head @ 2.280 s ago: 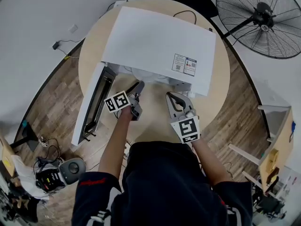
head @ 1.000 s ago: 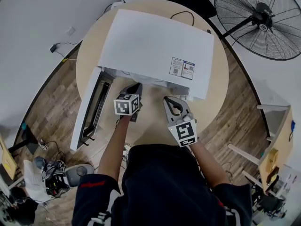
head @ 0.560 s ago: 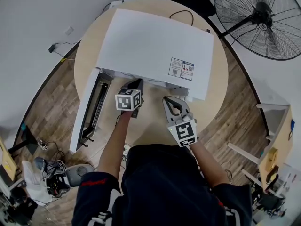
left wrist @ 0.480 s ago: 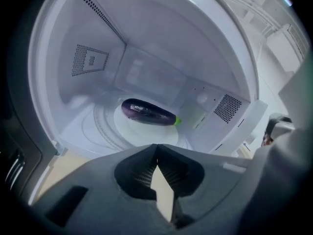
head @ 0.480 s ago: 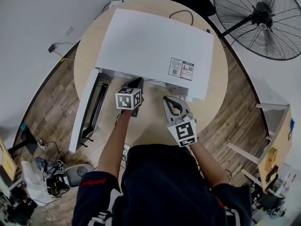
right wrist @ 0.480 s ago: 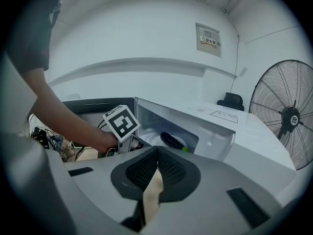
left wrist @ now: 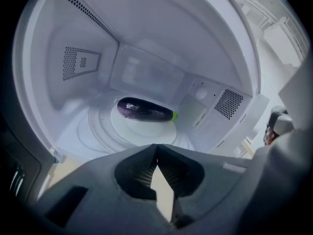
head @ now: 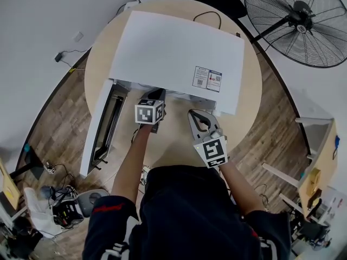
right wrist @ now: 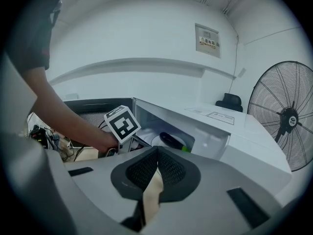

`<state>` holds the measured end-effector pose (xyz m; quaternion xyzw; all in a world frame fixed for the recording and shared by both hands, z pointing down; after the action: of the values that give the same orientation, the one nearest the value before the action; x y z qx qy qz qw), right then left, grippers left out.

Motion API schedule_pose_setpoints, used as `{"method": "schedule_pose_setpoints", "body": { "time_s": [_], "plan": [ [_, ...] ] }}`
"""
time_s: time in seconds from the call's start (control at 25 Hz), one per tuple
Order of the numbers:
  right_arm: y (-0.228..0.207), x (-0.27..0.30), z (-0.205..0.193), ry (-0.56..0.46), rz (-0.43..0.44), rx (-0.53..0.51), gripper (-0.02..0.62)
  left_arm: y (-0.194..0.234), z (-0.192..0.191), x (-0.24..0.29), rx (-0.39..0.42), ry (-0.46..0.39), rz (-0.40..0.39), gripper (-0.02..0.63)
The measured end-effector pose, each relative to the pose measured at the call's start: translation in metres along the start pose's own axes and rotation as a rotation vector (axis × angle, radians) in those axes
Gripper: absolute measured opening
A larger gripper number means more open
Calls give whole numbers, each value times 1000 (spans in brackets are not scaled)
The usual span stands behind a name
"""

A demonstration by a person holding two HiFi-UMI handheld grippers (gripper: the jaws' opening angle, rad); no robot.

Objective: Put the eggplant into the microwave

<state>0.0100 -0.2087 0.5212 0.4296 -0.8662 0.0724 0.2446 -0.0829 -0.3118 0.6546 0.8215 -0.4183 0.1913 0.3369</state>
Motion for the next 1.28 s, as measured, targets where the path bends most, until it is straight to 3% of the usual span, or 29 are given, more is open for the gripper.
{"method": "schedule_pose_setpoints", "body": {
  "time_s": [0.44, 1.28],
  "plan": [
    [7, -7, 17, -57, 4, -16, 11, -13, 2, -46, 72, -81, 15, 17],
    [29, -44, 72, -237, 55, -64, 11, -72, 15, -196, 126, -309, 120, 17]
  ]
}}
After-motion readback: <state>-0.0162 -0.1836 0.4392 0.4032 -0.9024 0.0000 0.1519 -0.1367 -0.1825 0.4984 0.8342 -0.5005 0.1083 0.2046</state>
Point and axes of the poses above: the fingertips, and each gripper's own axes: x forward along the fingers, y to its left, z out of its top, the point moved 2 cm from there along -x, backward along the fingers, and after that the axes turned 1 degree about z, right-handed, at the moved point
